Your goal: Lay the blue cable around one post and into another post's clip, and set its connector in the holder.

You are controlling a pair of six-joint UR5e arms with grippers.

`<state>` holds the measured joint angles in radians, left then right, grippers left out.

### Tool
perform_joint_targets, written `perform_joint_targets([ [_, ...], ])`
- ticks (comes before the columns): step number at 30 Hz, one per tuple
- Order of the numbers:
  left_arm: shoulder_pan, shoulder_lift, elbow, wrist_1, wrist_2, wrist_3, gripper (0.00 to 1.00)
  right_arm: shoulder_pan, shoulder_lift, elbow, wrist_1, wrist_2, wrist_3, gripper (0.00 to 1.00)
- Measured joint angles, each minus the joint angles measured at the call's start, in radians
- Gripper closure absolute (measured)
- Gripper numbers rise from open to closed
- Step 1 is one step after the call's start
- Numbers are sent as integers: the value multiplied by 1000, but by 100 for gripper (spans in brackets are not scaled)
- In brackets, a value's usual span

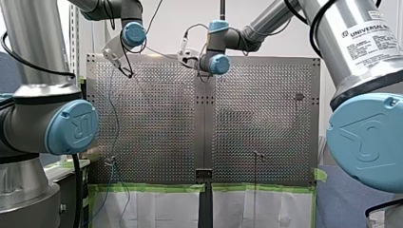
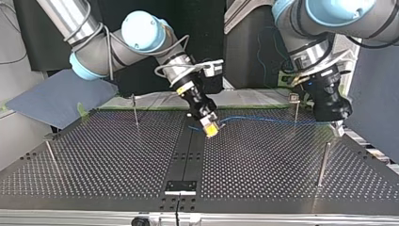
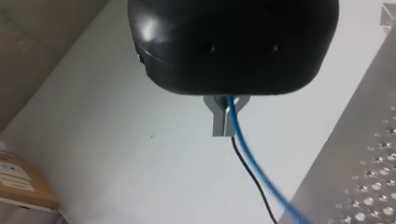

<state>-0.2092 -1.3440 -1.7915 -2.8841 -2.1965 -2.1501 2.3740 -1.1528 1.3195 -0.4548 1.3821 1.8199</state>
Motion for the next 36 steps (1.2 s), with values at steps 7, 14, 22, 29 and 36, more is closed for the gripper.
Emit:
perform_joint_targets([
  [7,60,-13,31,-51,64,-35,97,8,17,-54,25,3,2,100],
  [14,132,-12,35,-58,136,-60,97,20,51,-107,48,6,0,100],
  [22,203,-41,62,-55,208,-68,97,37,96,-172,71,18,-3,100],
  [29,275,-107,124,-55,280,-69,97,45,122,-223,87,31,-5,100],
  [36,334,-166,162,-42,339,-83,95,48,153,-264,100,36,-8,100],
])
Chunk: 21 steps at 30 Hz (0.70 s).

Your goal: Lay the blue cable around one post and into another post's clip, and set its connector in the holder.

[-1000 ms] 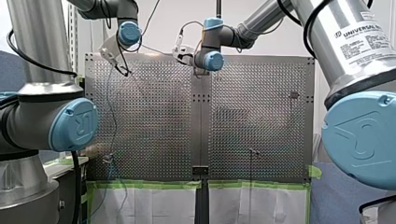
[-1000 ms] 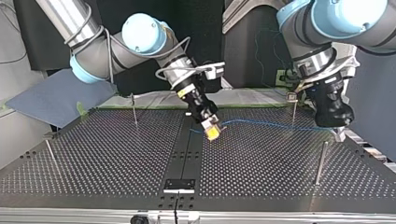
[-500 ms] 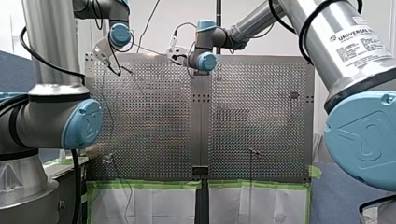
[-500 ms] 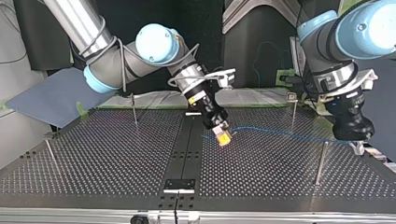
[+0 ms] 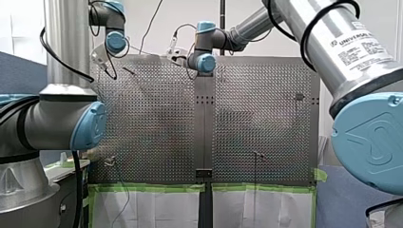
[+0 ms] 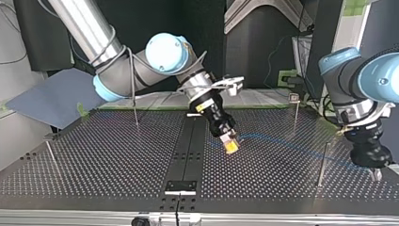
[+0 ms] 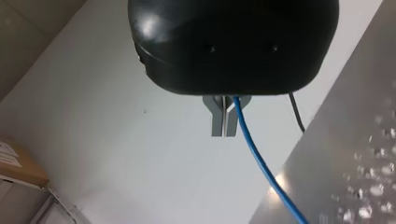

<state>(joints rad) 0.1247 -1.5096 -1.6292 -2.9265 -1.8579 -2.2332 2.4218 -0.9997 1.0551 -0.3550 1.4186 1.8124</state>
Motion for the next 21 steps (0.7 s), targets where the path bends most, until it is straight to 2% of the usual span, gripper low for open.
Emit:
perform_joint_targets([
  [9,79,-75,17,19,83,-17,95,0,46,-45,11,5,-1,100],
  [21,110,-120,19,48,191,-41,95,-7,83,-56,4,5,-2,100],
])
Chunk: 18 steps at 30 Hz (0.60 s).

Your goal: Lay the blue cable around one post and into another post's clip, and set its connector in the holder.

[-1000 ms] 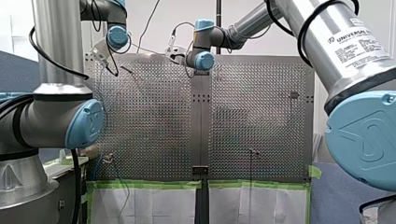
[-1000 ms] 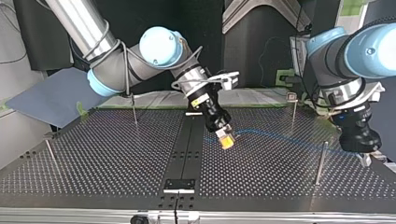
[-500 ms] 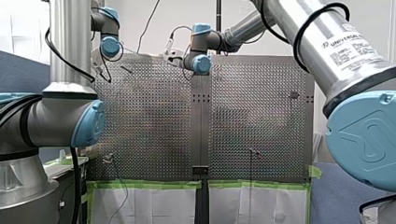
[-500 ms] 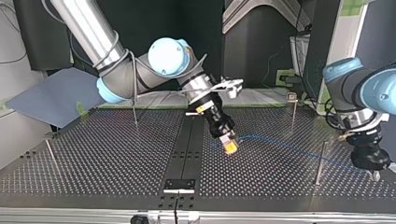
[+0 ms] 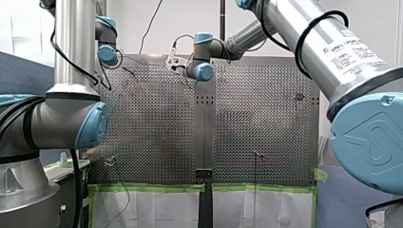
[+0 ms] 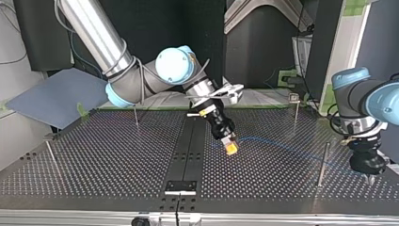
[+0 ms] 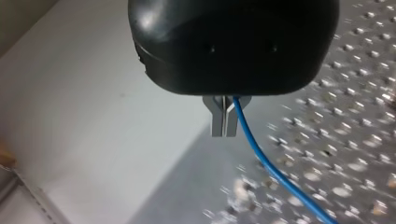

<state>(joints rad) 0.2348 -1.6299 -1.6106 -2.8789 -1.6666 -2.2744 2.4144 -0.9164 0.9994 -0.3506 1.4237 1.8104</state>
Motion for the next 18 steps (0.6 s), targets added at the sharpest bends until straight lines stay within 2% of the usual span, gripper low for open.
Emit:
perform_joint_targets([
  [8,10,-51,0,5,57,-5,95,-2,26,-8,-2,1,0,100],
  [13,16,-71,0,11,65,-7,95,-4,33,-8,3,4,-4,100],
  [18,21,-75,-1,13,65,-14,95,-8,36,-9,16,13,-17,100],
])
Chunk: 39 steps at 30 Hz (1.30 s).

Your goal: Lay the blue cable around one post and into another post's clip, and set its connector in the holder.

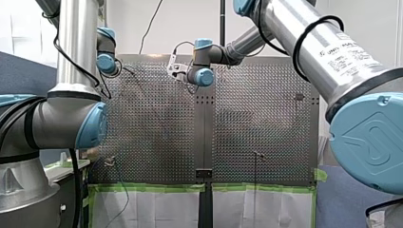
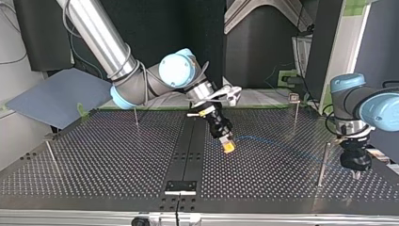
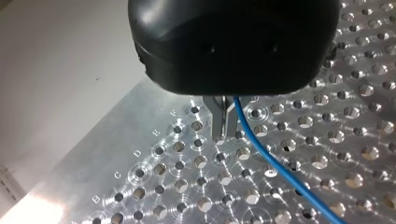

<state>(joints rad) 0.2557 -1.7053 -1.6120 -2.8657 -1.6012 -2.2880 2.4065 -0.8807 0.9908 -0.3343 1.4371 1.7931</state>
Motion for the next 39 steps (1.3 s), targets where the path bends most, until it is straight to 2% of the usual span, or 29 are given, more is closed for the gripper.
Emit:
perform_joint_targets([
  [7,3,-1,-23,18,3,-10,95,-3,1,0,11,3,-7,100],
  [13,2,-2,-67,59,19,-29,95,-6,2,1,28,3,-14,100],
  [19,-2,-2,-111,106,37,-50,88,-12,3,2,51,3,-16,100],
  [23,-8,-9,-120,113,44,-54,84,-20,3,8,69,4,-17,100],
  [24,-10,-13,-120,112,45,-53,78,-23,4,13,72,5,-17,100],
  [25,-12,-18,-120,109,46,-52,78,-25,4,17,72,6,-18,100],
  [27,-16,-33,-123,104,50,-43,64,-31,4,29,72,10,-18,100],
  [28,-19,-40,-125,104,51,-37,64,-33,4,35,72,13,-18,100],
  [30,-23,-54,-131,106,53,-29,45,-39,4,46,78,22,-19,100],
  [31,-25,-57,-133,109,56,-28,45,-41,4,51,81,28,-20,100],
  [32,-27,-61,-136,114,59,-27,37,-43,4,56,84,34,-22,100],
  [37,-29,-65,-140,129,73,-33,35,-58,4,93,82,61,-42,100],
  [39,-30,-65,-141,133,80,-35,29,-65,4,110,70,65,-46,100],
])
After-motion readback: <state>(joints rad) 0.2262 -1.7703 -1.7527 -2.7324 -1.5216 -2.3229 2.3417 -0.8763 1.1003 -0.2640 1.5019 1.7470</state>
